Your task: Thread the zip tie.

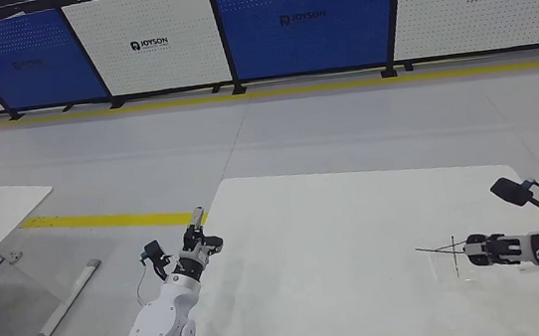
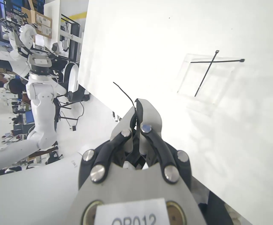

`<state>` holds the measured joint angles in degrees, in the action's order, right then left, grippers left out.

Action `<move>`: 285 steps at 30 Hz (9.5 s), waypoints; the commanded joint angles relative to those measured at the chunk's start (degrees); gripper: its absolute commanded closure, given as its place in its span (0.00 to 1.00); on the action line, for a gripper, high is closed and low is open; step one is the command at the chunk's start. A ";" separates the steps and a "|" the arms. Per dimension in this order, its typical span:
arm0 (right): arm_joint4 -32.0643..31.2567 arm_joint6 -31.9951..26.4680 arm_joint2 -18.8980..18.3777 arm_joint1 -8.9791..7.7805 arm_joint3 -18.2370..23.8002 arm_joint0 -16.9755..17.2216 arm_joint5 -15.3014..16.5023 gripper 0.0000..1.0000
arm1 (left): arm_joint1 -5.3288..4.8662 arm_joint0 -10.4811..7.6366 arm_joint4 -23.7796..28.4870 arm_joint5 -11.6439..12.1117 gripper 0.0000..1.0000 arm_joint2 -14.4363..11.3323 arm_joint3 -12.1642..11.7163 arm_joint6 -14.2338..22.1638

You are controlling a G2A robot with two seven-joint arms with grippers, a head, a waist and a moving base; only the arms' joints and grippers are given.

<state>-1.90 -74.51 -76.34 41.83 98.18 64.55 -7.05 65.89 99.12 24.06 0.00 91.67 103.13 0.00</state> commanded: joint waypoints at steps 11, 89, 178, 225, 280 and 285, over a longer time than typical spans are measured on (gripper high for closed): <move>3.30 1.52 2.19 0.60 1.29 -0.10 5.25 1.00 | 0.00 0.00 0.00 0.00 0.00 0.00 0.00 0.00; -6.62 20.16 22.57 6.89 -3.98 -12.75 7.79 1.00 | 0.00 0.00 0.00 0.00 0.00 0.00 0.00 0.00; -53.17 39.45 39.61 4.07 6.01 -22.30 26.53 1.00 | 0.00 0.00 0.00 0.00 0.00 0.00 0.00 0.00; -72.83 46.93 45.34 3.47 10.43 -23.18 26.53 1.00 | -0.73 -2.31 8.89 -19.48 0.00 -5.48 7.39 12.11; -88.06 53.73 60.65 3.23 13.62 -33.55 26.53 1.00 | -7.15 -9.10 35.01 -19.48 0.00 -21.54 6.70 2.78; -88.06 53.73 60.65 3.23 13.62 -33.55 26.53 1.00 | -7.15 -9.10 35.01 -19.48 0.00 -21.54 6.70 2.78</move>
<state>-89.95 -20.78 -15.69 45.07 111.79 31.01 19.48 58.74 90.02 59.09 -19.48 70.14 109.84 2.77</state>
